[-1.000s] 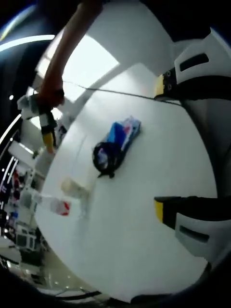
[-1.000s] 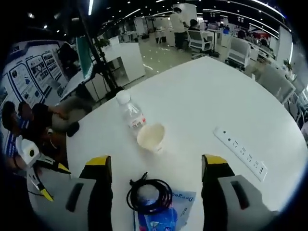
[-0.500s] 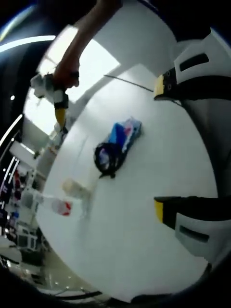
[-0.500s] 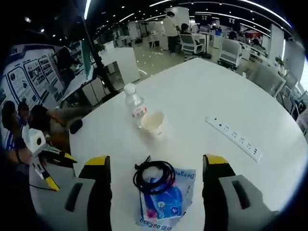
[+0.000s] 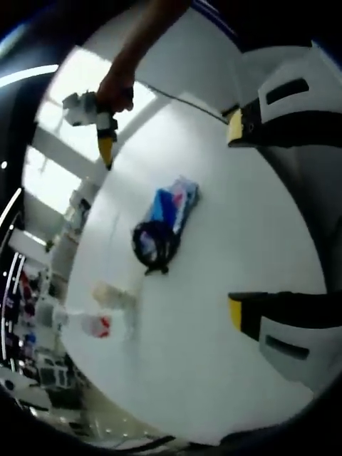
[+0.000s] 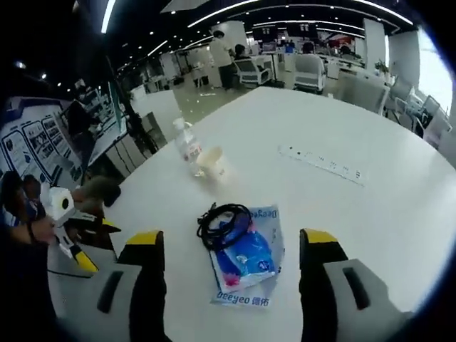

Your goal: Arrange the tabletop items into an orderly group along one side of the table until the central work area is clear of visible clutter.

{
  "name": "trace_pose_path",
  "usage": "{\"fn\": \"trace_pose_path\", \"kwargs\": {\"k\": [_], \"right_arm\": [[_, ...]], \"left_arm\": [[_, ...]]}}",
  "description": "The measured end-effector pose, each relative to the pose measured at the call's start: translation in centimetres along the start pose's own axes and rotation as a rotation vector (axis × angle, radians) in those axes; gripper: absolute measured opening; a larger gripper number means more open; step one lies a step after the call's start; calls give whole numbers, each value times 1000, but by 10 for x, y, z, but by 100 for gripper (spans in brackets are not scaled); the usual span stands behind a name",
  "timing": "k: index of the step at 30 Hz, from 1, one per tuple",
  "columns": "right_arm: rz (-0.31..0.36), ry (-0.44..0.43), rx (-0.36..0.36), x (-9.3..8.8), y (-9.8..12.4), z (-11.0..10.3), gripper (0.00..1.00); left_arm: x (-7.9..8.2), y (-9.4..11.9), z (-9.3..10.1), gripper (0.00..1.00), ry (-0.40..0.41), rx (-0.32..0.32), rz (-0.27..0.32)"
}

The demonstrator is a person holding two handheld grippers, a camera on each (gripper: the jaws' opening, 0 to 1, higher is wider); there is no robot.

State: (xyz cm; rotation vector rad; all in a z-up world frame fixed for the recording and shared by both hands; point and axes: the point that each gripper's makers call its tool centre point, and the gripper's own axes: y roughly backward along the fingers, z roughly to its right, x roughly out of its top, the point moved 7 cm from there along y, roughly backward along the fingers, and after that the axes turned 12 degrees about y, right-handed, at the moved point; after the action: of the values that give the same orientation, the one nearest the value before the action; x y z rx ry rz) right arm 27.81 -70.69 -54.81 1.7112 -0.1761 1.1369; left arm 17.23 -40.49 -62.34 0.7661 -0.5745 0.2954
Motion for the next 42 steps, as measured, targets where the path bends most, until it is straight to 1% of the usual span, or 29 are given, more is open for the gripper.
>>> {"fn": "trace_pose_path", "kwargs": {"k": [2, 3, 4, 5, 6, 7, 8, 10, 12, 14, 16, 17, 18, 19, 21, 22, 24, 26, 28, 31, 37, 42], "right_arm": [[19, -25, -17, -10, 5, -2, 78], [24, -36, -22, -12, 6, -3, 78], [38, -72, -27, -21, 8, -7, 77], [39, -79, -23, -23, 8, -9, 77], [45, -112, -21, -32, 9, -17, 77], [45, -119, -23, -39, 9, -23, 76], [42, -118, -27, -43, 8, -28, 76], [1, -81, -48, -60, 6, -39, 76], [-30, -74, -43, -74, 3, -49, 76], [-34, -92, -37, -88, 0, -62, 76], [-25, -126, -37, -96, 2, -74, 75], [-26, -126, -43, -99, 2, -79, 74], [-31, -106, -44, -102, 2, -86, 74], [-35, -87, -44, -106, 3, -92, 74], [-59, -18, -42, -115, 2, -104, 74], [-60, -10, -48, -117, 2, -108, 74], [-22, -24, -79, -120, 3, -116, 72], [0, -30, -97, -124, 5, -123, 71], [25, -40, -118, -126, 5, -126, 72], [49, -75, -131, -126, 6, -126, 72], [56, -90, -128, -124, 8, -128, 72], [56, -120, -120, -127, 8, -132, 72]], "left_arm": [[-1, 0, -1, 82, -5, 2, -4], [-1, 0, -1, 83, -7, 2, -5], [-1, -1, -1, 84, -20, 5, -8], [-1, -2, -1, 84, -25, 6, -9], [-1, -3, 1, 84, -44, 13, -12], [-1, -3, 1, 86, -61, 21, -14], [-1, -3, 0, 86, -71, 25, -18], [-2, -3, 0, 87, -81, 29, -27], [-3, -2, 0, 88, -86, 32, -32], [-3, -1, 0, 88, -89, 33, -31], [-2, -1, -2, 88, -75, 32, -28], [-3, -2, -5, 88, -66, 35, -32], [-4, -3, -7, 88, -61, 38, -37], [-6, -3, -12, 88, -40, 61, -56], [-5, -2, -11, 88, -37, 64, -43], [-5, -2, -10, 88, -34, 62, -39], [-6, -2, -9, 88, -31, 59, -41], [-7, -3, -10, 88, -40, 63, -50], [-6, -4, -9, 88, -42, 65, -46], [-4, -2, -10, 88, -39, 69, -30], [-4, 0, -14, 87, -19, 92, -27], [-5, 1, -14, 87, -14, 88, -27]]}}
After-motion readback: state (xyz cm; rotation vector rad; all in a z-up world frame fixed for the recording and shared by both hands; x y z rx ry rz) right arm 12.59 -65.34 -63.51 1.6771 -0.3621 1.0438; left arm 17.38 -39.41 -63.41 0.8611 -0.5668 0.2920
